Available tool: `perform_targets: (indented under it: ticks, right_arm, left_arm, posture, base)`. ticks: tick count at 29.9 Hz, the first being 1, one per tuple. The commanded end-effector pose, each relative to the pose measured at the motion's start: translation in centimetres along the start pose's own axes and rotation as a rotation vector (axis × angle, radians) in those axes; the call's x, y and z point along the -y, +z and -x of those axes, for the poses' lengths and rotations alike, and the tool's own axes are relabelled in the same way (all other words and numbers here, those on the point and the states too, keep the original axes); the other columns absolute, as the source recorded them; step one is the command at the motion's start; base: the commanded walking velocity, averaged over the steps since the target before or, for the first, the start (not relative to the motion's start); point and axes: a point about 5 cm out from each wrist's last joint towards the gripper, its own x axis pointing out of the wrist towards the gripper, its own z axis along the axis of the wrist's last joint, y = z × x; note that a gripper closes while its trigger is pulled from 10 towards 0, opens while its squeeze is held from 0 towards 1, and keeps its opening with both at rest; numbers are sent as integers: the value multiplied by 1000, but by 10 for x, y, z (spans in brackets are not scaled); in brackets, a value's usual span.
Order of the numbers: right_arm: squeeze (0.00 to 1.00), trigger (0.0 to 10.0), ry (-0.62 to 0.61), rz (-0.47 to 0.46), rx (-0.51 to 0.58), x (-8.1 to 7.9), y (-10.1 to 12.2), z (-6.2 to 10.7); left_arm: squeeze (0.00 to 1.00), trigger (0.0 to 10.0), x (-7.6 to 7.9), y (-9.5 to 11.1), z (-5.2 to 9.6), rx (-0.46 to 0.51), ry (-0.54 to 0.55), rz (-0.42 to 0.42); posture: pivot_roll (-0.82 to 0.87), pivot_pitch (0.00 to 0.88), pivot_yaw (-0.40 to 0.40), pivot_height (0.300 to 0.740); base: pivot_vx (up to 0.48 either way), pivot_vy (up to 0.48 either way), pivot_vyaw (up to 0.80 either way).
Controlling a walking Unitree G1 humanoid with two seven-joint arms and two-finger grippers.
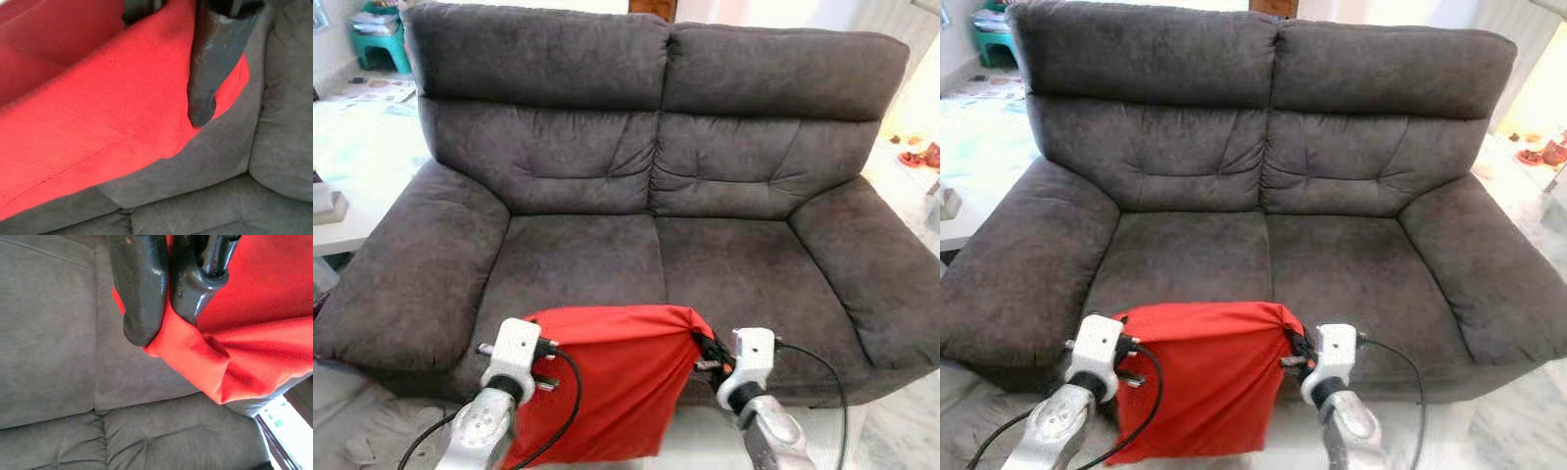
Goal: Move the pillow to the sofa from floor
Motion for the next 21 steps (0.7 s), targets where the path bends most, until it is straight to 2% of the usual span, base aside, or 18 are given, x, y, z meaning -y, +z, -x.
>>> perform_targets:
  ticks: [1, 21]
  right_arm:
    - [0, 10000, -45, 9, 43, 13, 9, 4]
    - [0, 10000, -8, 34, 57, 9, 12, 2]
  left_arm:
    - [0, 10000, -2, 22, -5, 106, 17, -8]
    - [0, 10000, -2, 22, -6, 104, 17, -6]
  posture:
    - [109, 79, -16, 740]
    - [107, 78, -17, 740]
  base:
    - [0, -398, 0]
    - [0, -398, 0]
